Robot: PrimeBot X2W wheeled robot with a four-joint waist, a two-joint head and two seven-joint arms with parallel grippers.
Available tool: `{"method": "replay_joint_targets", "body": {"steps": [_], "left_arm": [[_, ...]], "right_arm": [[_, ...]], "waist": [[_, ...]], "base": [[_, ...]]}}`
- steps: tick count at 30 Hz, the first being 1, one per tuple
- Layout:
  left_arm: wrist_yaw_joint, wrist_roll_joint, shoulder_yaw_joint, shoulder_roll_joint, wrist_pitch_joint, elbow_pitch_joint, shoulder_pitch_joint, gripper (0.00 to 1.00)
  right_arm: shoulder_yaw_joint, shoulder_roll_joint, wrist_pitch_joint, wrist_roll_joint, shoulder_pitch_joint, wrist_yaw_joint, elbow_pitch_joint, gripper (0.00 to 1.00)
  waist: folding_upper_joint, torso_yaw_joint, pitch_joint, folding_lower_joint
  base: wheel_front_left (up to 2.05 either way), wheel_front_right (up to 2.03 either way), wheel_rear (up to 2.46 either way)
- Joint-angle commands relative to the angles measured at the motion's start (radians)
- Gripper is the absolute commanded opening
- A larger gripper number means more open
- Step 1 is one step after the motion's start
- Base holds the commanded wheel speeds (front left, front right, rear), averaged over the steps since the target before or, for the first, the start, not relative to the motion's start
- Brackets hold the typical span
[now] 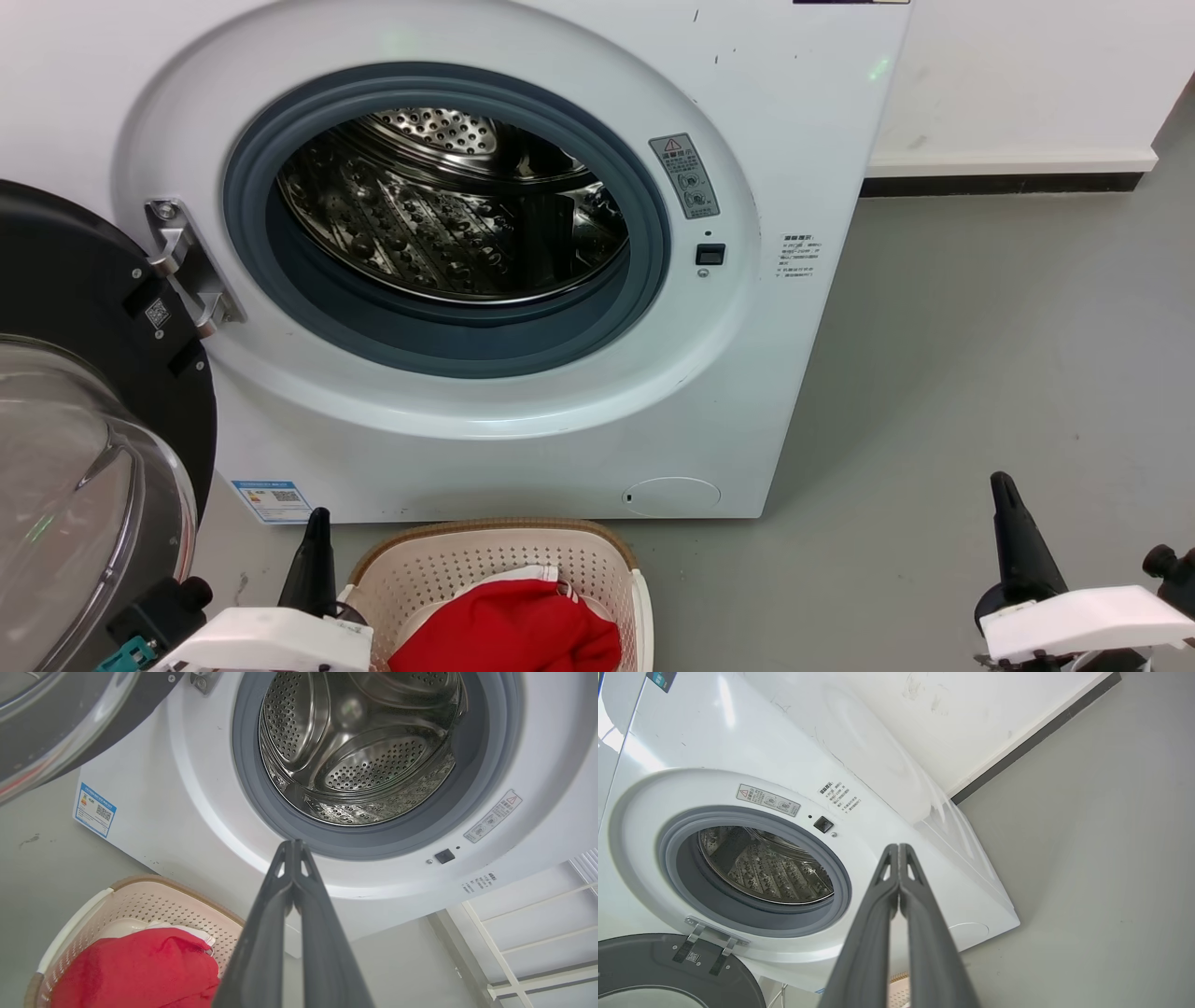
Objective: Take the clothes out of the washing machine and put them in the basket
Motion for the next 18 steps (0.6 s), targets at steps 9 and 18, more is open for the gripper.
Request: {"method": "replay_joint_targets", "body": {"steps": [9, 18], "left_arm": [[-0.016, -0.161, 0.012, 0.001, 0.038, 0.0, -0.045, 0.0], [-0.021, -0.256, 0.018, 0.0, 0.062, 0.005, -0.056, 0.0]], "right_arm": [[-0.006, -0.009, 0.036, 0.169, -0.051, 0.0, 0.006, 0.0], [-0.009, -0.009, 0.059, 0.268, -0.062, 0.0, 0.015, 0.0]], "waist": [[0.0, 0.004, 0.0, -0.0001], [0.0, 0.006, 0.0, -0.0001]], "base": [[0.0, 0.0, 0.0], [0.0, 0.0, 0.0]]}}
